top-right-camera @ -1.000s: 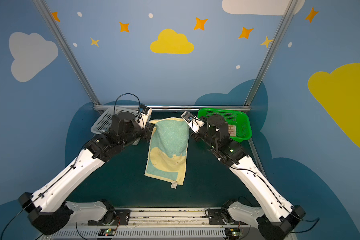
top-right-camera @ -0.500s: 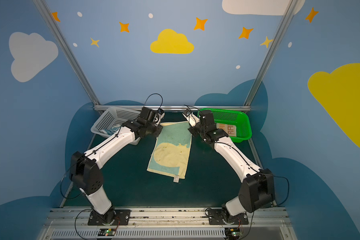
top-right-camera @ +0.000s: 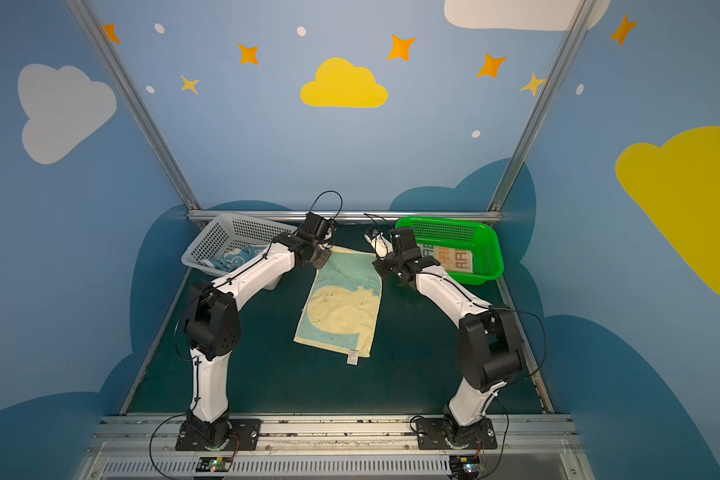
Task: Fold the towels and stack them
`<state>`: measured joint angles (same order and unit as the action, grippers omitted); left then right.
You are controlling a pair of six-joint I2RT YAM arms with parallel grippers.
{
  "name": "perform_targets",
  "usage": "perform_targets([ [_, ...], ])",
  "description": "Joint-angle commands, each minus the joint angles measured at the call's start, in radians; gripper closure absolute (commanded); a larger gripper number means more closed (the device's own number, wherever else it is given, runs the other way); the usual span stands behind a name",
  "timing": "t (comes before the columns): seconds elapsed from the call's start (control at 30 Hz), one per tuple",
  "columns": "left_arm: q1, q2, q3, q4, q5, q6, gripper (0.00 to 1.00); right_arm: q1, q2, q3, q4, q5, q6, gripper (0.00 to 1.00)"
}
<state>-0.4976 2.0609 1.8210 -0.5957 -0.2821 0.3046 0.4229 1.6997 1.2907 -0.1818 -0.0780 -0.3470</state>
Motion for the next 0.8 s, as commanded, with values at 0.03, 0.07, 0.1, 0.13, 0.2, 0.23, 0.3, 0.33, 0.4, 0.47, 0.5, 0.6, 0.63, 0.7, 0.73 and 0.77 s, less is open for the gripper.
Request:
perform_targets([
  [0.03, 0.006, -0.021, -0.032, -0.033, -0.02, 0.016, 0.96, -0.003, -0.02, 0.035, -0.107, -0.032, 0.033, 1.0],
  [0.07, 0.004, -0.033, -0.054, -0.028, -0.019, 0.013, 0.96, -0.002, -0.027, 0.036, -0.136, -0.047, 0.032, 1.0],
  [0.1, 0.004, -0.044, -0.074, -0.021, -0.02, 0.013, 0.96, -0.003, -0.033, 0.038, -0.165, -0.062, 0.028, 1.0],
  [0.13, 0.005, -0.056, -0.098, -0.014, -0.02, 0.013, 0.96, -0.002, -0.039, 0.037, -0.2, -0.084, 0.022, 1.0],
  [0.2, 0.005, -0.079, -0.139, -0.002, -0.02, 0.011, 0.96, 0.0, -0.05, 0.036, -0.259, -0.115, 0.027, 1.0],
  [0.23, 0.004, -0.09, -0.157, 0.0, -0.02, 0.008, 0.96, 0.003, -0.055, 0.031, -0.284, -0.114, 0.06, 1.0],
  [0.3, 0.004, -0.109, -0.188, 0.003, -0.019, 0.001, 0.96, 0.014, -0.07, 0.016, -0.322, -0.098, 0.119, 1.0],
  [0.33, 0.002, -0.118, -0.204, 0.001, -0.013, -0.007, 0.96, 0.021, -0.08, 0.005, -0.336, -0.092, 0.136, 1.0],
  [0.4, 0.0, -0.134, -0.23, -0.005, -0.008, -0.017, 0.96, 0.034, -0.102, -0.021, -0.353, -0.083, 0.155, 1.0],
  [0.47, -0.004, -0.151, -0.261, -0.007, -0.007, -0.025, 0.96, 0.047, -0.127, -0.057, -0.362, -0.085, 0.164, 1.0],
  [0.5, -0.006, -0.161, -0.277, -0.01, -0.009, -0.03, 0.96, 0.054, -0.139, -0.072, -0.369, -0.087, 0.171, 1.0],
  [0.6, -0.016, -0.186, -0.315, -0.028, -0.017, -0.047, 0.96, 0.072, -0.172, -0.112, -0.396, -0.089, 0.196, 1.0],
  [0.63, -0.021, -0.198, -0.327, -0.036, -0.021, -0.055, 0.96, 0.078, -0.181, -0.124, -0.409, -0.087, 0.205, 1.0],
  [0.7, -0.035, -0.219, -0.351, -0.048, -0.028, -0.072, 0.96, 0.091, -0.202, -0.145, -0.428, -0.082, 0.225, 1.0],
  [0.73, -0.044, -0.234, -0.371, -0.053, -0.034, -0.081, 0.96, 0.098, -0.216, -0.159, -0.435, -0.083, 0.234, 1.0],
  [0.77, -0.054, -0.247, -0.388, -0.053, -0.035, -0.085, 0.96, 0.104, -0.228, -0.17, -0.437, -0.084, 0.242, 1.0],
])
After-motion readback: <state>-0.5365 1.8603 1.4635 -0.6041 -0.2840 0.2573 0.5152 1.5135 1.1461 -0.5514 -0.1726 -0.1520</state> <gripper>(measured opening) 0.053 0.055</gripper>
